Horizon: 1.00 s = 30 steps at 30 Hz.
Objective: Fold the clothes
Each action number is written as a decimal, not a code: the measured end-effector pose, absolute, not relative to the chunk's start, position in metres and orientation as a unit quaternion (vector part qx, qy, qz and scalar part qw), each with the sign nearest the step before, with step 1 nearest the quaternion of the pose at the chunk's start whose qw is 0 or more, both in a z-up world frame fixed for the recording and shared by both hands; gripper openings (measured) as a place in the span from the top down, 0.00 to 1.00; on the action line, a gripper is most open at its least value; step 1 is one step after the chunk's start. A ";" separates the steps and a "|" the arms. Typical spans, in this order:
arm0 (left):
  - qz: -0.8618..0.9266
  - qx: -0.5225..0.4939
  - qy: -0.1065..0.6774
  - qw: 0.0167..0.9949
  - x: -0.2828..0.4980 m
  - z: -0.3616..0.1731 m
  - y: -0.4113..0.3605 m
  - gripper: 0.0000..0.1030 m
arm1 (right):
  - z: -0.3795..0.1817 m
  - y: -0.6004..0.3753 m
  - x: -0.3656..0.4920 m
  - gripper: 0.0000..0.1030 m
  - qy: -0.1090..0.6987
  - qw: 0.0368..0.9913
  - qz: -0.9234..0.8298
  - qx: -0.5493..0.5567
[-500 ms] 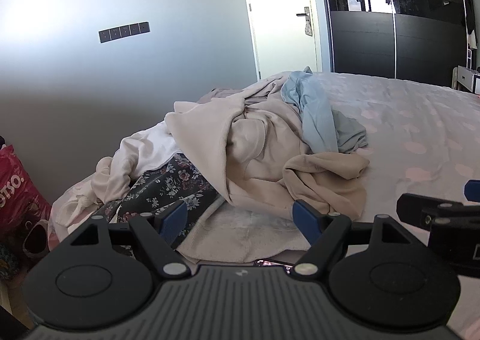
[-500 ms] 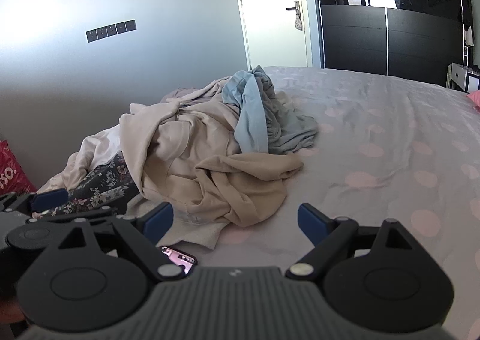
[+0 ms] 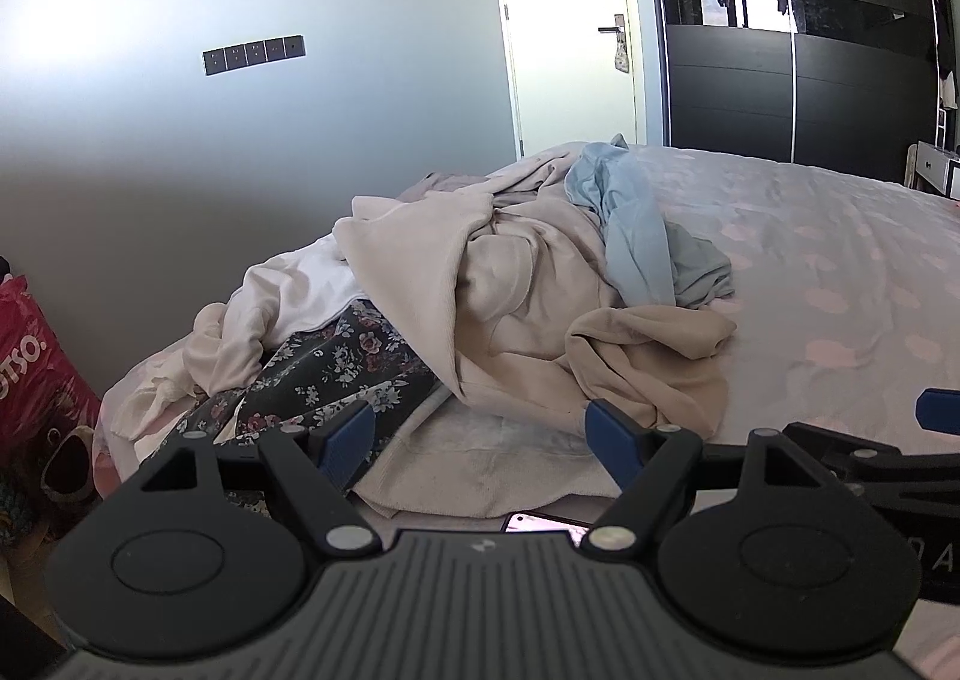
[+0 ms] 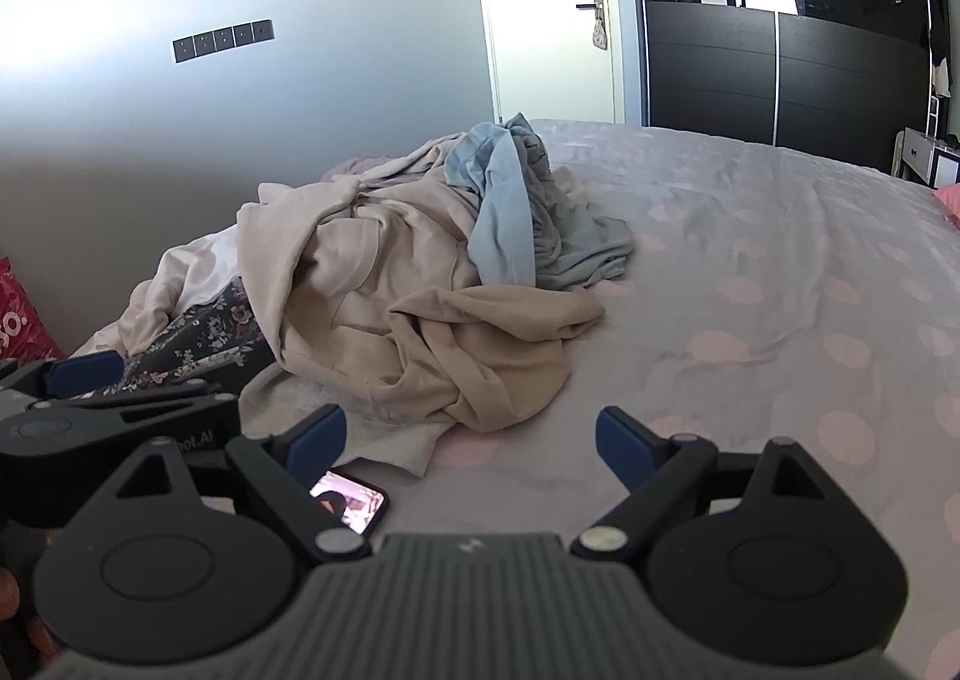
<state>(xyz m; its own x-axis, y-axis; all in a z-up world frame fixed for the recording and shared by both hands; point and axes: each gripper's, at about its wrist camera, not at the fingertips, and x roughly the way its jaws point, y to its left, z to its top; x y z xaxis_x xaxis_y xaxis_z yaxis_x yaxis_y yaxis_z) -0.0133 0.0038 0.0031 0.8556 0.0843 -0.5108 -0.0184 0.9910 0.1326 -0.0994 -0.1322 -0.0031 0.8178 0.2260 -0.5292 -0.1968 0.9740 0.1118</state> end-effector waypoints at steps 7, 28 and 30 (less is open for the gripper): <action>0.027 0.062 0.270 0.960 -0.014 0.003 0.004 0.25 | -0.004 -0.132 -0.098 0.11 0.284 0.952 0.110 0.025; 0.035 0.062 0.260 0.963 -0.017 0.006 0.007 0.25 | -0.004 -0.129 -0.100 0.11 0.280 0.953 0.110 0.026; 0.035 0.061 0.256 0.964 -0.018 0.007 0.008 0.25 | -0.002 -0.128 -0.101 0.11 0.274 0.955 0.109 0.023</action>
<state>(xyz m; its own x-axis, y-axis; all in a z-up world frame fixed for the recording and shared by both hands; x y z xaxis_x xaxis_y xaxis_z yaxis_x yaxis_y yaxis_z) -0.0178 0.0076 0.0072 0.8664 0.0992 -0.4894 -0.0371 0.9901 0.1350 -0.1010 -0.1281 -0.0020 0.8257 0.2202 -0.5194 -0.1950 0.9753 0.1035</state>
